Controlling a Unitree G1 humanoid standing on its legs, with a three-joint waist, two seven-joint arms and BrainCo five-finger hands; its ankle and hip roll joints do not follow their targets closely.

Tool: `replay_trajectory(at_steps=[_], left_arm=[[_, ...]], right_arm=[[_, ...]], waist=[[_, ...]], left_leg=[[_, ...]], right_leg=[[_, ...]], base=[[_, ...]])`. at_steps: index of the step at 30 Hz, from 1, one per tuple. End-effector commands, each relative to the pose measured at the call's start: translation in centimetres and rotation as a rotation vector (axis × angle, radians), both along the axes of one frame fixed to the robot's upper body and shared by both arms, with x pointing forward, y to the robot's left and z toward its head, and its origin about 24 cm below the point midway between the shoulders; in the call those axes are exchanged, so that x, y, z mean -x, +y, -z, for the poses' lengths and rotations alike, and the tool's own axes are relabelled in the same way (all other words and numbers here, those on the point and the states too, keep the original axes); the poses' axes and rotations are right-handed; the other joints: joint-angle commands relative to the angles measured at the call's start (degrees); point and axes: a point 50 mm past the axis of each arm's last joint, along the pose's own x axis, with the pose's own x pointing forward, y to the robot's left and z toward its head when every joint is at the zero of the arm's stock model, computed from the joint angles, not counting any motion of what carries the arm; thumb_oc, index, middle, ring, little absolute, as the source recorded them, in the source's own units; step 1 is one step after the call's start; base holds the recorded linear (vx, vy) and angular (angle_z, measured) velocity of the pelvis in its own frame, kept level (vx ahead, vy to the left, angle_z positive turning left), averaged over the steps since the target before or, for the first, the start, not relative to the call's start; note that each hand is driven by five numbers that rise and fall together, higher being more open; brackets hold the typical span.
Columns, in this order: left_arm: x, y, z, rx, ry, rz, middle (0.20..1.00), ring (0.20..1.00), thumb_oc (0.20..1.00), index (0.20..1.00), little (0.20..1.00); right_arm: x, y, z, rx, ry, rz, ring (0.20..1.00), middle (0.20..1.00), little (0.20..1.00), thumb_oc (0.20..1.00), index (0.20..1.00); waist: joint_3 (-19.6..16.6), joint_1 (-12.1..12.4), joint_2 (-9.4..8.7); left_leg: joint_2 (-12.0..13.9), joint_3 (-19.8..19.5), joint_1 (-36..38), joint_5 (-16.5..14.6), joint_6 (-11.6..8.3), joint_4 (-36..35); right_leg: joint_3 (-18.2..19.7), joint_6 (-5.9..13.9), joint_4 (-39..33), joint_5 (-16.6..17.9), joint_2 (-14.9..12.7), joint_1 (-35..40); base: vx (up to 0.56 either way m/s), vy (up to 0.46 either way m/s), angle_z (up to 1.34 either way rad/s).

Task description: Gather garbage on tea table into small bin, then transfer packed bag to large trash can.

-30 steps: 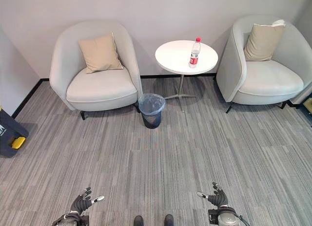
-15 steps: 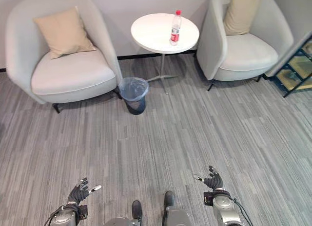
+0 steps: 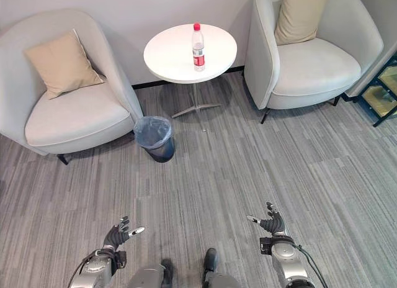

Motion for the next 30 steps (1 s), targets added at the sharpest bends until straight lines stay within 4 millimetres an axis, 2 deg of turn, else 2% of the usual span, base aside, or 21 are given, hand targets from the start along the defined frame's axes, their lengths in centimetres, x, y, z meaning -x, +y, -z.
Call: replay_trajectory(at_steps=[1,3,5,6,7,9,11,12,14,15,17,19,21,22,25,27,28,29,30], left_arm=[[-0.6,0.8,-0.9,-0.031,-0.054,0.010,1.000,1.000,1.000,1.000,1.000],[-0.6,0.9,-1.0,-0.034,-0.058,0.003,1.000,1.000,1.000,1.000,1.000],[-0.4,1.1,-1.0,-0.038,-0.056,0.001,1.000,1.000,1.000,1.000,1.000],[-0.1,1.2,-0.8,-0.040,-0.043,-0.004,1.000,1.000,1.000,1.000,1.000],[0.5,1.5,-0.5,-0.044,-0.025,-0.012,1.000,1.000,1.000,1.000,1.000],[0.6,1.7,-0.5,-0.049,-0.025,-0.012,1.000,1.000,1.000,1.000,1.000],[0.5,2.2,-0.8,-0.055,-0.035,-0.026,1.000,1.000,1.000,1.000,1.000],[0.3,2.7,-1.1,-0.071,-0.042,-0.026,1.000,1.000,1.000,1.000,1.000],[-0.1,3.2,-1.5,-0.087,-0.058,-0.027,1.000,1.000,1.000,1.000,1.000],[-0.4,3.5,-1.8,-0.098,-0.073,-0.039,1.000,1.000,1.000,1.000,1.000],[-0.6,3.5,-1.9,-0.099,-0.081,-0.046,1.000,1.000,1.000,1.000,1.000],[-0.8,3.3,-2.0,-0.097,-0.086,-0.039,1.000,1.000,1.000,1.000,1.000],[-0.9,3.0,-1.6,-0.094,-0.072,-0.031,1.000,1.000,1.000,1.000,1.000],[-0.9,3.0,-1.6,-0.096,-0.070,-0.031,1.000,1.000,1.000,1.000,1.000],[-1.0,2.7,-1.6,-0.088,-0.078,-0.029,1.000,1.000,1.000,1.000,1.000],[-0.5,2.5,-1.3,-0.086,-0.063,-0.023,1.000,1.000,1.000,1.000,1.000],[-0.3,2.3,-1.0,-0.071,-0.051,-0.026,1.000,1.000,1.000,1.000,1.000],[-0.3,1.9,-1.0,-0.053,-0.056,-0.025,1.000,1.000,1.000,1.000,1.000],[-0.7,1.2,-1.1,-0.024,-0.070,-0.021,1.000,1.000,1.000,1.000,1.000]], right_arm=[[0.5,-0.9,-0.2,0.019,-0.020,0.023,1.000,1.000,1.000,1.000,1.000],[0.7,-0.8,0.1,0.017,-0.010,0.031,1.000,1.000,1.000,1.000,1.000],[1.0,-0.7,0.4,0.015,0.006,0.031,1.000,1.000,1.000,1.000,1.000],[1.1,-0.6,0.6,0.016,0.017,0.026,1.000,1.000,1.000,1.000,1.000],[1.3,-0.1,0.9,0.012,0.033,0.012,1.000,1.000,1.000,1.000,1.000],[1.2,0.3,0.9,0.005,0.032,-0.003,1.000,1.000,1.000,1.000,1.000],[0.7,0.8,0.8,-0.005,0.025,-0.018,1.000,1.000,1.000,1.000,1.000],[0.4,1.1,0.8,-0.014,0.019,-0.027,1.000,1.000,1.000,1.000,1.000],[0.1,1.3,0.6,-0.015,0.016,-0.042,1.000,1.000,1.000,1.000,1.000],[-0.3,1.6,0.4,-0.016,0.006,-0.059,1.000,1.000,1.000,1.000,1.000],[-0.6,1.7,0.2,-0.008,-0.001,-0.070,1.000,1.000,1.000,1.000,1.000],[-1.0,1.6,-0.1,-0.002,-0.015,-0.076,1.000,1.000,1.000,1.000,1.000],[-1.2,1.4,-0.3,0.012,-0.016,-0.082,1.000,1.000,1.000,1.000,1.000],[-1.1,1.3,-0.4,0.016,-0.017,-0.079,1.000,1.000,1.000,1.000,1.000],[-1.0,1.0,-0.5,0.026,-0.022,-0.085,1.000,1.000,1.000,1.000,1.000],[-0.7,0.9,-0.5,0.024,-0.024,-0.083,1.000,1.000,1.000,1.000,1.000],[-0.8,0.7,-0.7,0.026,-0.037,-0.080,1.000,1.000,1.000,1.000,1.000],[-0.9,0.5,-1.1,0.026,-0.061,-0.080,1.000,1.000,1.000,1.000,1.000],[-0.7,-0.2,-1.3,0.032,-0.063,-0.059,1.000,1.000,1.000,1.000,1.000]], waist=[[0.86,2.06,0.75],[1.22,3.16,0.97],[1.31,3.94,0.92],[0.83,4.23,0.98],[0.36,4.50,0.10],[-0.28,4.93,-0.71],[-1.26,6.20,-2.19],[-1.43,6.71,-2.70],[-1.16,6.62,-2.54],[-0.72,6.27,-1.94],[-0.27,5.50,-1.25],[0.45,4.20,-0.64],[1.83,2.23,-0.08],[2.02,1.79,-0.16],[2.29,0.99,0.04],[1.42,0.81,0.01],[0.89,0.76,0.32],[1.14,0.54,0.67],[2.22,0.42,1.30]], left_leg=[[-1.08,-0.43,-1.27,4.66,0.80,-3.00],[-1.05,-0.15,-3.89,8.22,0.04,-6.75],[-0.76,0.59,-4.56,9.63,-0.27,-7.49],[-0.66,0.81,-3.43,9.12,0.26,-8.30],[-1.08,0.35,-3.48,8.46,1.13,-6.67],[-1.28,0.39,-3.54,7.63,1.65,-5.75],[-1.95,0.96,-3.58,4.96,3.07,-3.79],[-2.50,1.10,-2.88,2.85,4.33,-2.70],[-2.94,1.00,-1.86,1.41,5.46,-2.54],[-3.32,0.73,-0.02,0.30,6.42,-2.96],[-3.22,0.60,2.34,-0.22,6.78,-4.23],[-3.47,0.18,4.78,-0.70,6.91,-5.53],[-4.31,-0.67,9.32,-2.16,6.48,-7.01],[-4.70,-1.22,10.26,-2.48,6.27,-7.14],[-5.29,-3.39,13.11,-4.25,5.08,-6.84],[-4.93,-4.36,14.40,-5.58,4.16,-6.14],[-3.50,-4.35,13.90,-5.12,2.48,-3.63],[-1.27,-3.44,11.37,-2.74,0.88,2.54],[2.86,-0.32,6.21,0.93,0.43,11.21]], right_leg=[[1.36,8.16,2.54,-9.71,-1.78,1.47],[2.30,8.25,2.10,-10.75,-0.67,3.42],[3.23,8.17,2.42,-11.43,-0.40,4.60],[4.04,8.10,2.65,-12.17,-0.06,5.32],[4.90,8.40,3.17,-13.05,-0.75,6.99],[5.97,8.74,3.69,-13.36,-1.63,7.18],[7.49,10.12,4.81,-13.16,-3.47,6.91],[8.29,10.91,8.75,-13.52,-4.25,5.82],[8.59,12.06,14.85,-13.07,-4.48,2.92],[8.28,13.25,20.42,-10.22,-5.03,-1.99],[6.71,12.87,21.30,-9.42,-5.41,-5.61],[5.17,12.37,19.27,-8.77,-5.39,-8.36],[2.95,12.55,11.95,-5.60,-6.04,-12.15],[3.53,12.79,10.35,-4.59,-6.11,-13.40],[3.28,13.46,8.39,-2.29,-7.00,-14.03],[3.54,12.46,8.18,-1.74,-7.08,-12.90],[2.75,11.50,7.91,-1.73,-6.87,-11.78],[1.81,10.23,7.26,-2.64,-6.38,-9.96],[0.13,7.58,5.39,-6.18,-4.69,-5.84]], base=[[0.27,0.029,-0.13],[0.26,0.061,-0.05],[0.25,0.089,-0.06],[0.40,0.168,-0.21],[0.42,0.189,-0.39],[0.31,0.158,-0.48],[0.34,0.220,-0.62],[0.35,0.255,-0.43],[0.20,0.192,-0.20],[0.15,0.145,-0.34],[0.18,0.108,-0.18],[0.25,0.051,-0.09],[0.41,-0.020,-0.10],[0.34,-0.072,0.11],[0.34,-0.156,0.36],[0.36,-0.246,0.81],[0.36,-0.386,1.15],[0.45,-0.612,1.38],[0.34,-0.478,1.16]])
